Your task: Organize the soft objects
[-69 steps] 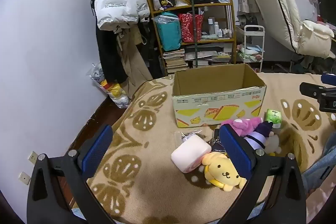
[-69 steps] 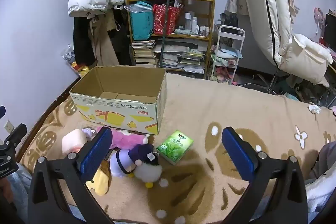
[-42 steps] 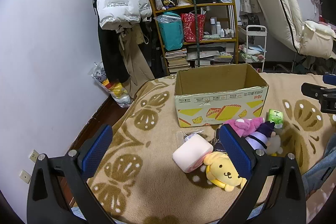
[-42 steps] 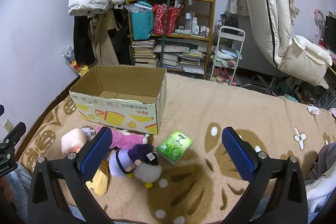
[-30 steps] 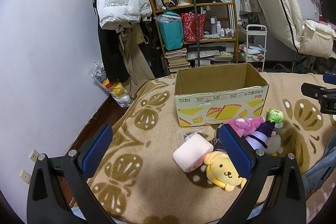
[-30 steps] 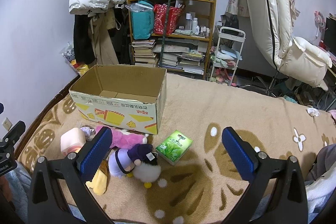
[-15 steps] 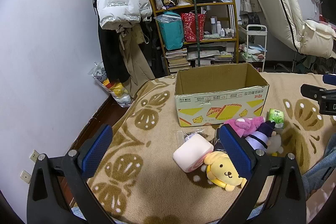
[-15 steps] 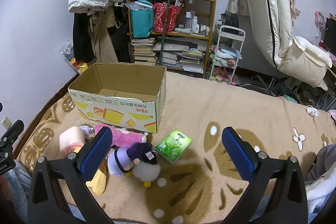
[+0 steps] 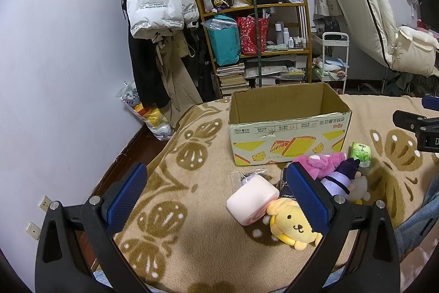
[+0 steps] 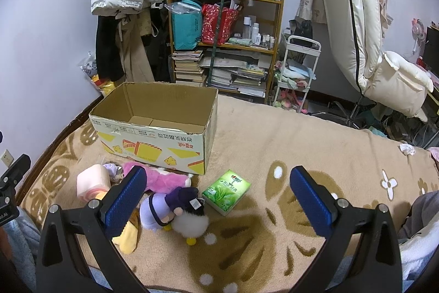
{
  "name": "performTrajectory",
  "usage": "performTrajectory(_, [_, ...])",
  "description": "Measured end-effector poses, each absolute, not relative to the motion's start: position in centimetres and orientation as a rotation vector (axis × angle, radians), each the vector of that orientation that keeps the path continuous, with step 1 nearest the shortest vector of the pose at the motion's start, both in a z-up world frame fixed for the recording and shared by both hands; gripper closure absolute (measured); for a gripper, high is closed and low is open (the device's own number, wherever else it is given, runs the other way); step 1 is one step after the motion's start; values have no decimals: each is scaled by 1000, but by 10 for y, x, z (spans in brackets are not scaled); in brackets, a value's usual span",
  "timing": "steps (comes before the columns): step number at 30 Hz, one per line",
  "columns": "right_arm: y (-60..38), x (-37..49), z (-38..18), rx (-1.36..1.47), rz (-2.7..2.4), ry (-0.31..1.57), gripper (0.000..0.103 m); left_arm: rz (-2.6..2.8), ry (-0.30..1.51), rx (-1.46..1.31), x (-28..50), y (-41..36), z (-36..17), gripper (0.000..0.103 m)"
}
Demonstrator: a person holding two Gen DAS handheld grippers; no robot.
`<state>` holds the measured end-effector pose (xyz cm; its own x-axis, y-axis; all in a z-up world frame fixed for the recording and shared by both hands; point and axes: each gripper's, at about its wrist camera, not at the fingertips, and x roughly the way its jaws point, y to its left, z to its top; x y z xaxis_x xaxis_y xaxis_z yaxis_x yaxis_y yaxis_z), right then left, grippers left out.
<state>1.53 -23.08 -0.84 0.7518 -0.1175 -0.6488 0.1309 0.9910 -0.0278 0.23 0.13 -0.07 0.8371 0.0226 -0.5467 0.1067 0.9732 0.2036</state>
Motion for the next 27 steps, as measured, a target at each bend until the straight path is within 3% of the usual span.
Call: performTrajectory(27, [-232,17,-10,25,-136,710,0,-48,581,239,1,2,-3,3])
